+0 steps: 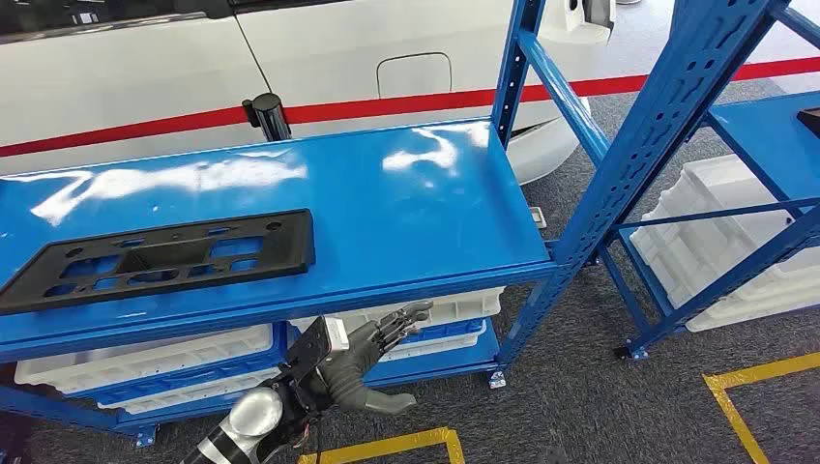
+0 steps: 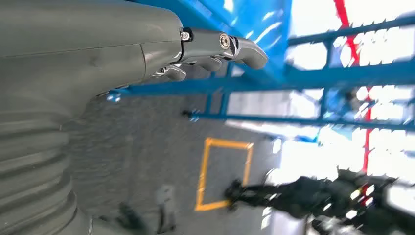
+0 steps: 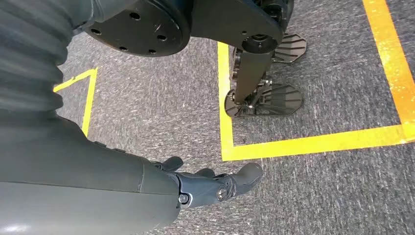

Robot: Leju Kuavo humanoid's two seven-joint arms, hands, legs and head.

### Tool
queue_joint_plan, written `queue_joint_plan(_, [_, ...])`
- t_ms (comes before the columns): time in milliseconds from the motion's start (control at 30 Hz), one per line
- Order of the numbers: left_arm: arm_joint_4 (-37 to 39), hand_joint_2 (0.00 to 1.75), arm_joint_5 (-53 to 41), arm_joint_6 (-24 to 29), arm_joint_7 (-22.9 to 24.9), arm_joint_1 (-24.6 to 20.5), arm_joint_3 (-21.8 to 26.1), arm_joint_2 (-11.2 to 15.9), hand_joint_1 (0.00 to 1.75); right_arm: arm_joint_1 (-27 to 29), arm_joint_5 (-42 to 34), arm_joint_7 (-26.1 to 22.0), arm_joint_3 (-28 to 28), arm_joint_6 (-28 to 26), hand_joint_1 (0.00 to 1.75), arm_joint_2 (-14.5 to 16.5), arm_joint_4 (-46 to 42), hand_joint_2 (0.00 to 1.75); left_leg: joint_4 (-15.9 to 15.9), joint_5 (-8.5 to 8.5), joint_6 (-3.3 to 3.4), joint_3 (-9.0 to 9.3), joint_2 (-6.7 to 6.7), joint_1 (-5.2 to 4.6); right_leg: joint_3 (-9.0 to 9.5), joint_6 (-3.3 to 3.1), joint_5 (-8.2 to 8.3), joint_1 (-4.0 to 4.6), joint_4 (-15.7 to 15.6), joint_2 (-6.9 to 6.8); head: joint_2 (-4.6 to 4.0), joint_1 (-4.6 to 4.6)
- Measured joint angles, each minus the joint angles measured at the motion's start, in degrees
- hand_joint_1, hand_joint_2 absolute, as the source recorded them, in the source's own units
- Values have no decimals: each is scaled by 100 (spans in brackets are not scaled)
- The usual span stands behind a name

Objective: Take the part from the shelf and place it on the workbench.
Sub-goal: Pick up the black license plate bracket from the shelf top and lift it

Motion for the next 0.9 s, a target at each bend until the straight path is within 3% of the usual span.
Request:
queue_joint_plan(67, [-254, 175, 79, 257, 22, 117, 53, -39, 0, 26, -18, -25, -24, -22, 0, 1, 5, 175, 0, -1, 1, -1, 0, 0, -1, 0, 0, 0, 0, 1, 0, -2])
queue_joint_plan(167, [-990, 175, -29, 1210, 2, 350, 157, -132, 0, 101, -90, -105, -111, -93, 0, 8, 24, 175, 1, -2, 3, -7, -2, 0, -5, 0, -1, 0, 0, -1, 0, 0])
queue_joint_plan(367, [-1821, 175, -2778, 4456, -467, 385, 422, -278, 0, 157, -313, -284, -330, -307, 0, 151, 43, 175, 0, -4, 6, -6, 3, 1, -4, 0, 0, 1, 0, 0, 0, -1])
queue_joint_plan(467, [-1888, 175, -3789, 5424, -596, 391, 690, -276, 0, 159, -311, -290, -389, -354, 0, 235, 43, 175, 0, -3, 6, -4, 3, 2, -3, 0, 0, 2, 0, 1, 0, -2])
queue_joint_plan(700, [-2025, 175, -4328, 5656, -686, 513, 1084, -283, 0, 158, -287, -289, -449, -356, 0, 299, 45, 175, 0, -3, 6, -6, 2, 1, -3, 0, 0, 1, 1, 0, 0, -1])
queue_joint_plan(900, [-2271, 175, -5915, 5658, -968, 869, 1785, -526, 0, 155, -203, -253, -456, -310, 0, 308, 45, 175, 2, -4, 7, -8, 3, -1, -3, 0, 0, -2, -1, 1, 0, 0])
